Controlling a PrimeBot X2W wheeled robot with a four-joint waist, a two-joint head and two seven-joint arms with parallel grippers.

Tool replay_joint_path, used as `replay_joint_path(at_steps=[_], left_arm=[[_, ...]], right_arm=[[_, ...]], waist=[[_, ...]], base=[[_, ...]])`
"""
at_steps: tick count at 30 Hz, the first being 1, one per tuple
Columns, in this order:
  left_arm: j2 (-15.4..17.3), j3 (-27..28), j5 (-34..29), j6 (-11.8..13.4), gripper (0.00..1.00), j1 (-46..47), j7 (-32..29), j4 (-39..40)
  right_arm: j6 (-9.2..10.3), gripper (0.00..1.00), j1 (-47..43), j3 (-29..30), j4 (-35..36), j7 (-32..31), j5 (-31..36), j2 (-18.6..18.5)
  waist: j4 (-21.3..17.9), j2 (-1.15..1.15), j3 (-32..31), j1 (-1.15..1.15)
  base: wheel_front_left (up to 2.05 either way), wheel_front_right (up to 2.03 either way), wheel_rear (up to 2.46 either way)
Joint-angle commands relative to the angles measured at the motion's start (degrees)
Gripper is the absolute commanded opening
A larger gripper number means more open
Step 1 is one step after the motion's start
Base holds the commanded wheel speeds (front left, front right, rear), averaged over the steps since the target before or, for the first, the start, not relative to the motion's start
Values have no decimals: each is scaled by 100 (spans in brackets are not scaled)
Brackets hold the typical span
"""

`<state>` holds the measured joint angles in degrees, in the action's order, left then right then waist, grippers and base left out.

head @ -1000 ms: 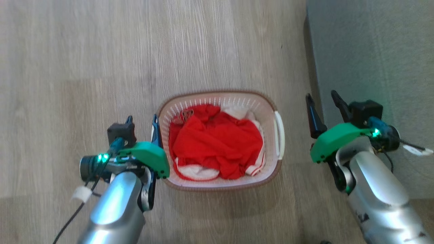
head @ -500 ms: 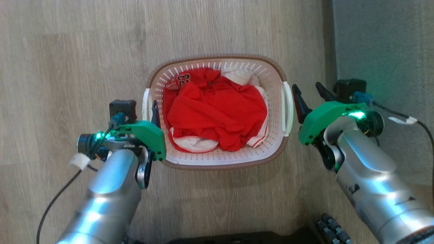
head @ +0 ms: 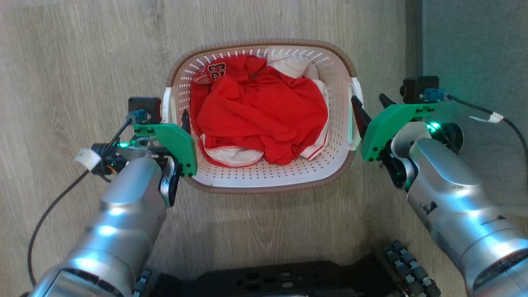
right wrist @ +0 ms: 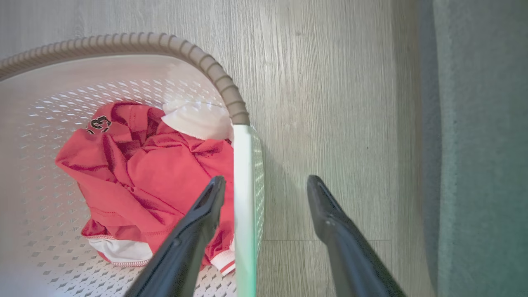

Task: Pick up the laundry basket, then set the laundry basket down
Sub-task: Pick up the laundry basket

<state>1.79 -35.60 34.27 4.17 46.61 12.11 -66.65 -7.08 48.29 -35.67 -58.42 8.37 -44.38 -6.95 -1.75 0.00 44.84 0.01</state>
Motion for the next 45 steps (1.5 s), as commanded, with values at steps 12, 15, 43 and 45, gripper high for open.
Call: replay_joint_path(at_steps=[12,15,43,45], left_arm=[[109,-635,494,-186,100,408,-662,-304],[109,-750,562,-178,100,514,-827,-366],[109,-1416,1343,-115,29,802,-1150,-300],[109,-1465,1409,-106,0,807,-1157,-284]], right_arm=[[-41,100,220,-586,-149,-485,-685,87],[-41,100,292,-748,-185,-629,-776,81],[-41,38,689,-1559,-460,-584,-1404,1],[-41,0,703,-1625,-453,-593,-1436,-22]], waist=[[27,0,477,-1],[37,0,574,-1],[119,0,922,-1],[131,0,930,-1]], base=[[0,0,0],[0,0,0],[0,0,0],[0,0,0]])
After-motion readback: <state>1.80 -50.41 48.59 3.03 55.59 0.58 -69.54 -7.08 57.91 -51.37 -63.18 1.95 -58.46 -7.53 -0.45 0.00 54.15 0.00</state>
